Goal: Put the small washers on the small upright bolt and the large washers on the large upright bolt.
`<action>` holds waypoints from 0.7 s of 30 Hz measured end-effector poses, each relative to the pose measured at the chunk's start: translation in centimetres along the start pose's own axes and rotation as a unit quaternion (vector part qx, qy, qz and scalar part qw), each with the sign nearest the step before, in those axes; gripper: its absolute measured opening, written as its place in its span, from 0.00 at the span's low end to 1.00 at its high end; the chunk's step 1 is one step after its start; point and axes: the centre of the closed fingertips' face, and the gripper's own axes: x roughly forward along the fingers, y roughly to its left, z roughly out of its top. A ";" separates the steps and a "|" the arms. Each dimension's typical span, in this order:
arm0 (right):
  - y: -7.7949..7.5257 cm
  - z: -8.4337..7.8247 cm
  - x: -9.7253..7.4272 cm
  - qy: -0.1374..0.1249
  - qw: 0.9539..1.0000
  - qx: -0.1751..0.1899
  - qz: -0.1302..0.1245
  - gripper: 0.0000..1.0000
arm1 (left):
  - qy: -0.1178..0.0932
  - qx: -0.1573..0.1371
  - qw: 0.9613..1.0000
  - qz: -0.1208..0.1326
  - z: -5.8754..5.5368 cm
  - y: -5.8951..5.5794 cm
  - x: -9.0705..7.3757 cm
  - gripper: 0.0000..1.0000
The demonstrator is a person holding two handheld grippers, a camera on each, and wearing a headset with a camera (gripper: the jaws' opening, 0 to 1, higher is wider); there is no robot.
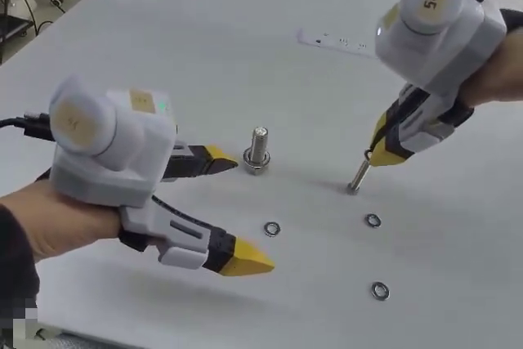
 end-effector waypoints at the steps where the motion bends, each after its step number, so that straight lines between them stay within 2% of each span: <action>1: 0.0 0.0 0.0 0.001 1.000 0.000 0.001 0.14 | -0.001 -0.001 1.000 0.000 0.0 0.0 0.0 0.82; 21: -0.2 -0.2 1.0 0.010 1.000 -0.003 0.008 0.14 | 0.000 -0.006 1.000 0.000 -0.2 0.1 -0.1 0.82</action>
